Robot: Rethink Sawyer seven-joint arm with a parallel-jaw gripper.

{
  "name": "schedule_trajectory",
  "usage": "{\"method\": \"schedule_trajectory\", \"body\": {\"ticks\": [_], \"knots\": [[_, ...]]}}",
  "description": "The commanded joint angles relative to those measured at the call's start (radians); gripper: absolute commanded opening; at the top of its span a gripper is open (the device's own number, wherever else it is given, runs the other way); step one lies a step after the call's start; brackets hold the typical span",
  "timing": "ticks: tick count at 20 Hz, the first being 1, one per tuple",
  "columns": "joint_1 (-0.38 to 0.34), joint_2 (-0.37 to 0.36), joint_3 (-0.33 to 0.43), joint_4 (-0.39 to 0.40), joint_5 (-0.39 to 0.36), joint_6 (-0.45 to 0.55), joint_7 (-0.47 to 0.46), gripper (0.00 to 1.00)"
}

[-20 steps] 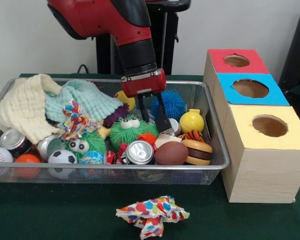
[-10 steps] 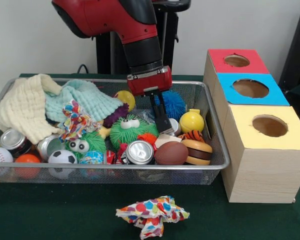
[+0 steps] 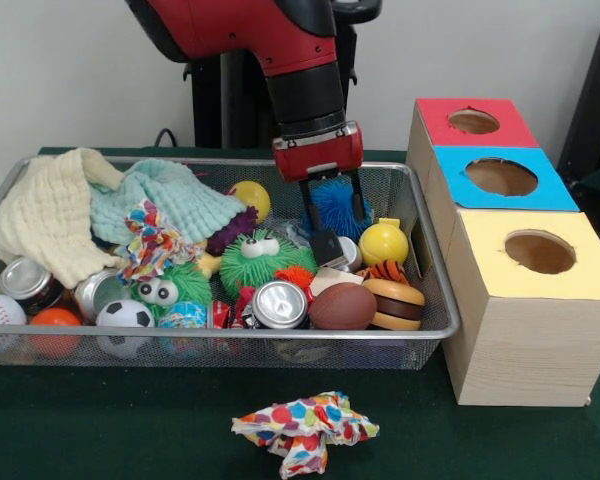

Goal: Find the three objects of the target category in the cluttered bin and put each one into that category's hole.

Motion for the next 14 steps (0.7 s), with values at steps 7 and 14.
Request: {"method": "schedule_trajectory", "body": {"ticks": [7, 14], "knots": [[0.147, -0.03, -0.177, -0.166, -0.094, 0.129, 0.01, 1.0], [0.22, -0.087, -0.268, -0.194, -0.095, 0.218, 0.0, 1.0]]}}
